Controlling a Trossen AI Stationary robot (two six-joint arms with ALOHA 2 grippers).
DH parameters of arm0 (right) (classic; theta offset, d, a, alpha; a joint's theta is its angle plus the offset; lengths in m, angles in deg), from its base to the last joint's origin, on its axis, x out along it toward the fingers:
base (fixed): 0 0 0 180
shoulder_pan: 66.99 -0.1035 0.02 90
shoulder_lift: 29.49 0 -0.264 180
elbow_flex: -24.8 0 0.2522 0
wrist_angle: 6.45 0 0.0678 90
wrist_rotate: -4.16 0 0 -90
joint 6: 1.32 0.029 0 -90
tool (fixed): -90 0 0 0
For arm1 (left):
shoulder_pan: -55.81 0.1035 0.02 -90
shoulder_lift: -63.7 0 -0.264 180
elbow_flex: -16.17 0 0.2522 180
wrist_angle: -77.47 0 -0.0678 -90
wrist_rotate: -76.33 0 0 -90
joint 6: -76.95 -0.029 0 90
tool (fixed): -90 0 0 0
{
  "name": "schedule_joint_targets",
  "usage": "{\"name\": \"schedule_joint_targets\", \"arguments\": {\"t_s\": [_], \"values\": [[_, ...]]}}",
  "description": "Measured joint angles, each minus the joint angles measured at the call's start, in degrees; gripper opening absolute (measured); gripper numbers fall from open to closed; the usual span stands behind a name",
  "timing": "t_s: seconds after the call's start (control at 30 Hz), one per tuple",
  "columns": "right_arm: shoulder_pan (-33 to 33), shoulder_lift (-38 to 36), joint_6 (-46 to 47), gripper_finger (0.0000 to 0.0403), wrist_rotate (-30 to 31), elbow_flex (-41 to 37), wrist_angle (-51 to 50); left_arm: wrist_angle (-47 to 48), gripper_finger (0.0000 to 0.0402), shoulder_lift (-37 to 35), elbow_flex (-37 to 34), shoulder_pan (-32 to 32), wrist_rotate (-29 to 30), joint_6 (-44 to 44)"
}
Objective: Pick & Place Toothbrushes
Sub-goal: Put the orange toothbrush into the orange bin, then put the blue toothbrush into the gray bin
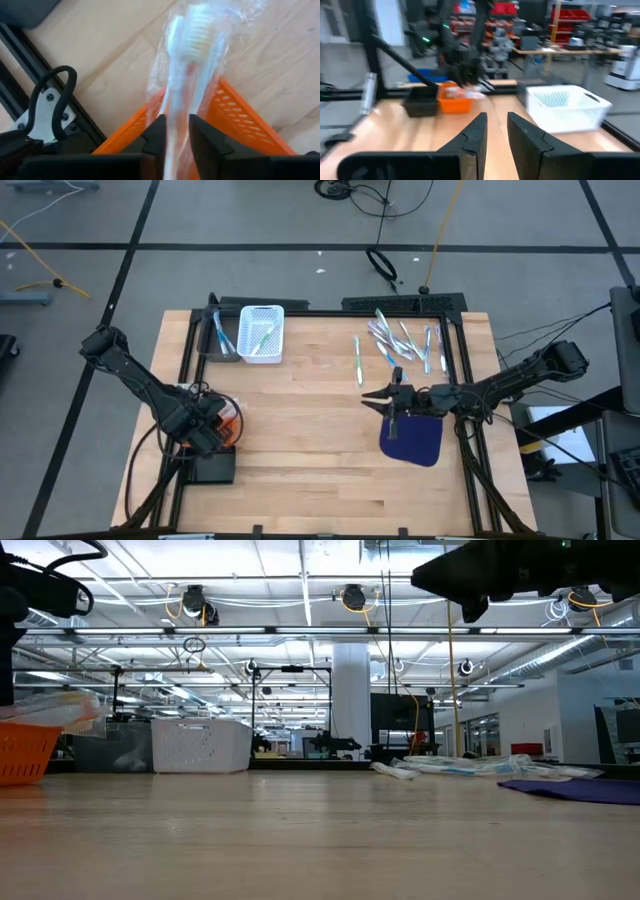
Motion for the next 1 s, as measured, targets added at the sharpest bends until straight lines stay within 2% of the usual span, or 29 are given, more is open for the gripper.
{"name": "schedule_joint_targets", "arguments": {"t_s": [0.27, 0.37, 0.5, 0.63, 0.77, 0.9, 1.0], "values": [[3.49, 0.02, 4.05, 0.007, 6.88, 0.0, -7.07, 0.26, 0.0182, 0.0, 0.0, 0.02, -0.07, -2.31], [6.8, 0.0, 7.48, 0.007, 9.22, 0.02, -13.28, 0.21, 0.0198, 0.0, 0.38, 0.02, -0.06, -2.61], [11.98, 0.0, 12.67, 0.007, 9.19, 0.01, -22.77, 0.17, 0.0204, 0.0, 1.8, 0.02, 0.68, -4.63], [16.28, 0.0, 18.25, 0.007, 9.17, 0.0, -30.73, 0.11, 0.0204, 0.0, 4.07, 0.33, 7.68, -6.97], [19.27, 0.0, 20.9, 0.007, 9.09, 0.0, -36.91, -0.98, 0.0205, -0.01, 6.64, 0.47, 17.53, -10.06], [22.76, 0.0, 26.05, 0.007, 9.08, 0.02, -45.16, -6.15, 0.0205, -0.02, 7.1, 0.68, 27.29, -14.49], [24.82, 0.0, 30.72, 0.007, 8.71, -0.47, -49.8, -11.83, 0.0205, -0.02, 7.1, 1.56, 30.82, -19.63]]}}
